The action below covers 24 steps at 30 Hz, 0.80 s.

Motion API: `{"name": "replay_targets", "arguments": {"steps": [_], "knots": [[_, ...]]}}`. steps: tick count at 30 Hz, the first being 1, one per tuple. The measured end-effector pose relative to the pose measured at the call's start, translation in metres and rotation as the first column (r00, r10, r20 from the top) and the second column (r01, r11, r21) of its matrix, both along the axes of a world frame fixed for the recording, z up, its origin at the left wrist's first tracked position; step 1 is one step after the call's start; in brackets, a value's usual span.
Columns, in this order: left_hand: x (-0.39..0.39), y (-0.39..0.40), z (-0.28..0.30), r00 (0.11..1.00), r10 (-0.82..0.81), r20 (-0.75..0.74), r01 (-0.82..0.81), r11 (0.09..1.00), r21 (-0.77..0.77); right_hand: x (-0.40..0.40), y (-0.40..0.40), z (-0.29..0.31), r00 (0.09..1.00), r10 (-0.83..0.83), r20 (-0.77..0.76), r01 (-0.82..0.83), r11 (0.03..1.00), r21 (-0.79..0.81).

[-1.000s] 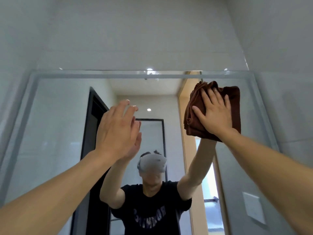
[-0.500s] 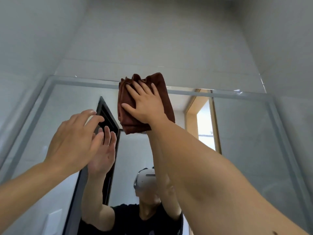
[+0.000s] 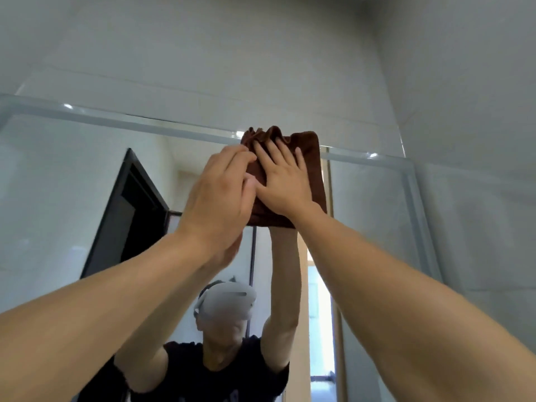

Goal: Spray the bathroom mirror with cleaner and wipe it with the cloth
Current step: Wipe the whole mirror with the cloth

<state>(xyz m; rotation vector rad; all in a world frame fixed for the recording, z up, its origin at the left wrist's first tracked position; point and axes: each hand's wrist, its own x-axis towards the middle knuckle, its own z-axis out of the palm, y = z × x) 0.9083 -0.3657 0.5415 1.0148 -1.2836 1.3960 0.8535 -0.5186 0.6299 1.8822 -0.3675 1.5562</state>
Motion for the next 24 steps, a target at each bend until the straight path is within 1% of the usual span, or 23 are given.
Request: {"name": "replay_targets", "arguments": {"steps": [2, 3, 4, 5, 6, 7, 8, 9, 10, 12, 14, 15, 16, 17, 18, 20, 22, 23, 24], "knots": [[-0.021, -0.012, 0.006, 0.991, -0.133, 0.007, 0.133, 0.991, -0.027, 0.003, 0.005, -0.012, 0.993, 0.091, -0.071, -0.093, 0.995, -0.028], [-0.026, -0.018, 0.009, 0.983, -0.186, -0.008, 0.185, 0.982, -0.041, 0.000, 0.007, -0.013, 0.978, 0.180, -0.107, -0.181, 0.983, 0.000], [-0.027, -0.023, 0.012, 0.974, -0.220, -0.049, 0.218, 0.975, -0.048, -0.005, 0.011, -0.009, 0.933, 0.335, -0.131, -0.324, 0.941, 0.099], [-0.024, -0.027, 0.017, 0.965, -0.234, -0.117, 0.230, 0.972, -0.046, -0.014, 0.017, -0.005, 0.833, 0.543, -0.107, -0.502, 0.822, 0.269], [-0.020, -0.033, 0.022, 0.954, -0.228, -0.193, 0.225, 0.974, -0.035, -0.023, 0.020, -0.002, 0.689, 0.724, -0.021, -0.645, 0.626, 0.438], [-0.015, -0.039, 0.027, 0.944, -0.206, -0.257, 0.207, 0.978, -0.021, -0.032, 0.021, 0.002, 0.557, 0.826, 0.088, -0.724, 0.431, 0.538], [-0.010, -0.046, 0.030, 0.940, -0.169, -0.295, 0.175, 0.985, -0.007, -0.040, 0.022, 0.005, 0.468, 0.865, 0.181, -0.756, 0.286, 0.588], [-0.008, -0.054, 0.033, 0.947, -0.114, -0.301, 0.123, 0.992, 0.012, -0.046, 0.023, 0.008, 0.410, 0.878, 0.246, -0.769, 0.188, 0.610], [-0.008, -0.063, 0.035, 0.958, -0.034, -0.285, 0.044, 0.999, 0.030, -0.051, 0.023, 0.010, 0.364, 0.887, 0.285, -0.776, 0.120, 0.619], [-0.013, -0.082, 0.039, 0.949, 0.172, -0.266, -0.163, 0.985, 0.055, -0.060, 0.024, 0.008, 0.303, 0.902, 0.307, -0.785, 0.053, 0.618], [-0.023, -0.099, 0.042, 0.902, 0.313, -0.298, -0.303, 0.950, 0.080, -0.067, 0.019, -0.001, 0.291, 0.904, 0.312, -0.797, 0.048, 0.603], [-0.027, -0.106, 0.044, 0.880, 0.359, -0.311, -0.346, 0.933, 0.098, -0.071, 0.016, -0.006, 0.303, 0.896, 0.324, -0.803, 0.057, 0.594], [-0.030, -0.112, 0.046, 0.865, 0.391, -0.315, -0.377, 0.920, 0.108, -0.076, 0.013, -0.011, 0.335, 0.880, 0.337, -0.809, 0.085, 0.582], [-0.031, -0.118, 0.049, 0.858, 0.413, -0.305, -0.401, 0.910, 0.103, -0.083, 0.011, -0.014, 0.384, 0.856, 0.346, -0.816, 0.139, 0.561], [-0.031, -0.123, 0.053, 0.856, 0.430, -0.288, -0.423, 0.902, 0.090, -0.090, 0.010, -0.018, 0.444, 0.823, 0.354, -0.820, 0.214, 0.531], [-0.029, -0.129, 0.059, 0.850, 0.459, -0.258, -0.457, 0.887, 0.069, -0.107, 0.010, -0.024, 0.583, 0.723, 0.371, -0.794, 0.412, 0.447], [-0.033, -0.135, 0.065, 0.846, 0.479, -0.235, -0.479, 0.876, 0.064, -0.125, 0.007, -0.034, 0.716, 0.569, 0.405, -0.698, 0.602, 0.387], [-0.038, -0.138, 0.068, 0.847, 0.484, -0.222, -0.481, 0.874, 0.071, -0.133, 0.003, -0.040, 0.758, 0.489, 0.432, -0.646, 0.659, 0.386], [-0.045, -0.142, 0.071, 0.851, 0.484, -0.204, -0.476, 0.875, 0.087, -0.141, -0.002, -0.047, 0.784, 0.420, 0.456, -0.603, 0.689, 0.403]]}}
